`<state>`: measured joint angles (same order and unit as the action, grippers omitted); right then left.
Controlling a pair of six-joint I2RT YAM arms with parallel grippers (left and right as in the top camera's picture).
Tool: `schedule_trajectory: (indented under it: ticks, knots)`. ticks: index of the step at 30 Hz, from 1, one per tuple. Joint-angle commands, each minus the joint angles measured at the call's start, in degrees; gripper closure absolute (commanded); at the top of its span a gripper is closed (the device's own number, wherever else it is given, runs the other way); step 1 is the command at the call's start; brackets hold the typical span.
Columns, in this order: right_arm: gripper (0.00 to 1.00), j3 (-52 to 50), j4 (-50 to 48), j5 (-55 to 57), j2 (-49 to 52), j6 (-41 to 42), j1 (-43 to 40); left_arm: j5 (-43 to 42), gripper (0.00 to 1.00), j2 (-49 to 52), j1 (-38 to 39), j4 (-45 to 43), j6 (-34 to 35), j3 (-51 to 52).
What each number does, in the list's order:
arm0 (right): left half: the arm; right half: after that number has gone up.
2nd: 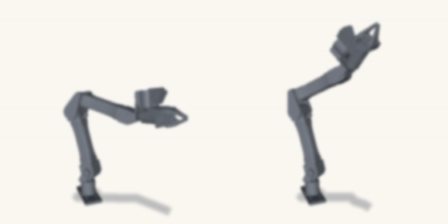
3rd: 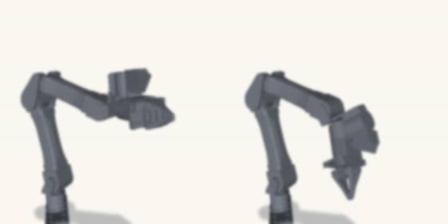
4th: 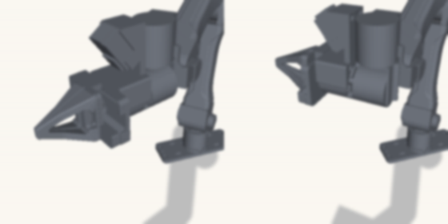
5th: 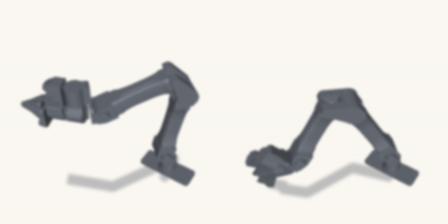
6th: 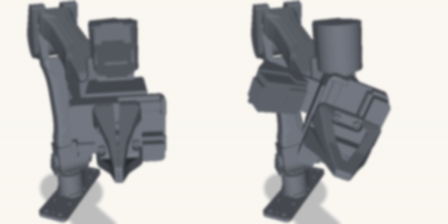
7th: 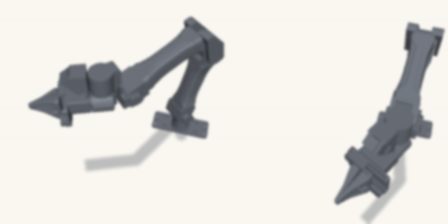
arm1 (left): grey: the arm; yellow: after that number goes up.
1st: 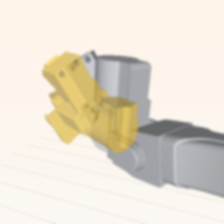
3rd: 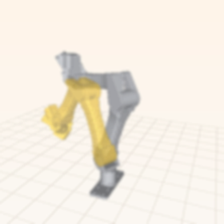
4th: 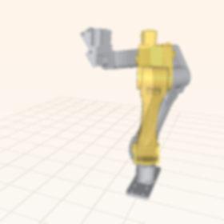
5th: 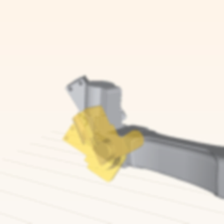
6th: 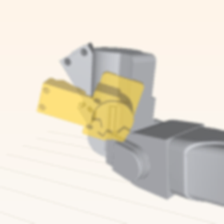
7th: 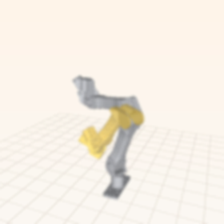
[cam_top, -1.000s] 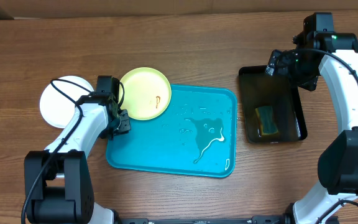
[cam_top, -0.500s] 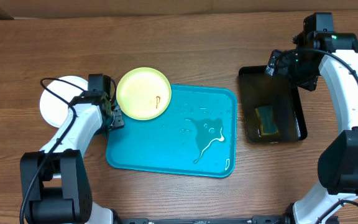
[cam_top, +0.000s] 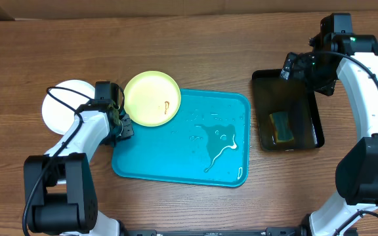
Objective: Clean dirty plates on tray and stack at the side
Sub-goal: 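Lower the right gripper into the black tray toward the sponge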
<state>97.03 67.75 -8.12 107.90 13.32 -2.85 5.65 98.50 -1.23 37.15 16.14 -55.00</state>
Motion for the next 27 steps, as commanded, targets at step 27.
schedule_trajectory:
  ticks: [27]
  knots:
    - [0.00,0.44,-0.15,0.13,-0.52,0.24,0.31,-12.68,0.96,0.92,-0.09,1.57,2.54,0.92]
